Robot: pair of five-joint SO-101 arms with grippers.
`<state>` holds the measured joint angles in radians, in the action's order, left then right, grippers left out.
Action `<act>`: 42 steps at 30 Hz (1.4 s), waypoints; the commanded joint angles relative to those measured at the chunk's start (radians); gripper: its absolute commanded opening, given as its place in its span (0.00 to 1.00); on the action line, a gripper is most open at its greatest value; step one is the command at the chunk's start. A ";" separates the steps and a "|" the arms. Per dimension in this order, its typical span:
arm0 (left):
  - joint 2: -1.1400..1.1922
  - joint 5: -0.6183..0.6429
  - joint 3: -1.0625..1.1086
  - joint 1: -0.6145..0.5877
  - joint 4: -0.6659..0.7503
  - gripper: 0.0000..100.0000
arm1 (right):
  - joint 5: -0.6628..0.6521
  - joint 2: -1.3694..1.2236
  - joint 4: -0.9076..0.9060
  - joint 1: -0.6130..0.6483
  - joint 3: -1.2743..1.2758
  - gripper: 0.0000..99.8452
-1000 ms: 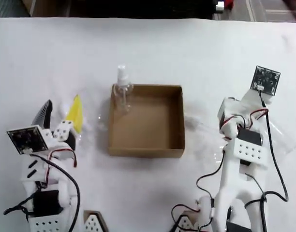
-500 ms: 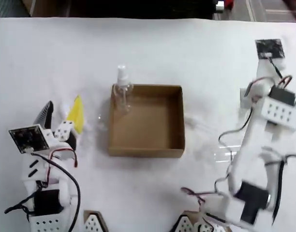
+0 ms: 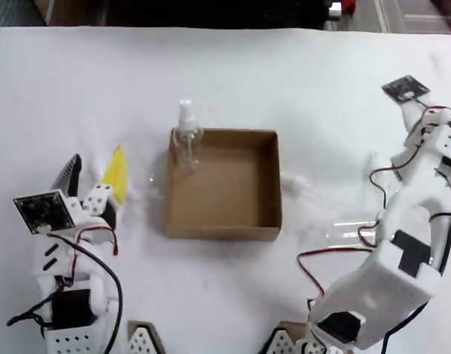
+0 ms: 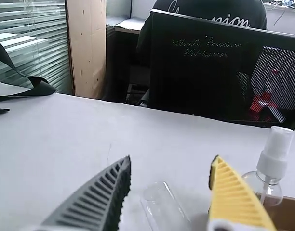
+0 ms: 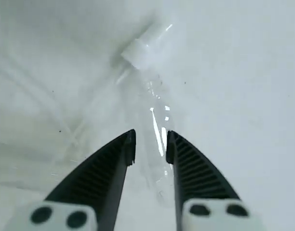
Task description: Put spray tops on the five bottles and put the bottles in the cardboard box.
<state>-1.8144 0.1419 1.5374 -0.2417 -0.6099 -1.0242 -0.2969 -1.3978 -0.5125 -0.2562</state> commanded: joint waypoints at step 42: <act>-0.012 0.005 -0.009 0.010 0.029 0.25 | -0.037 -0.397 -0.002 0.064 -0.344 0.08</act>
<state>-1.8144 0.1419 1.5374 -0.2417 -0.6099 -1.0503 -0.7112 -1.3978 -0.4588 -0.5554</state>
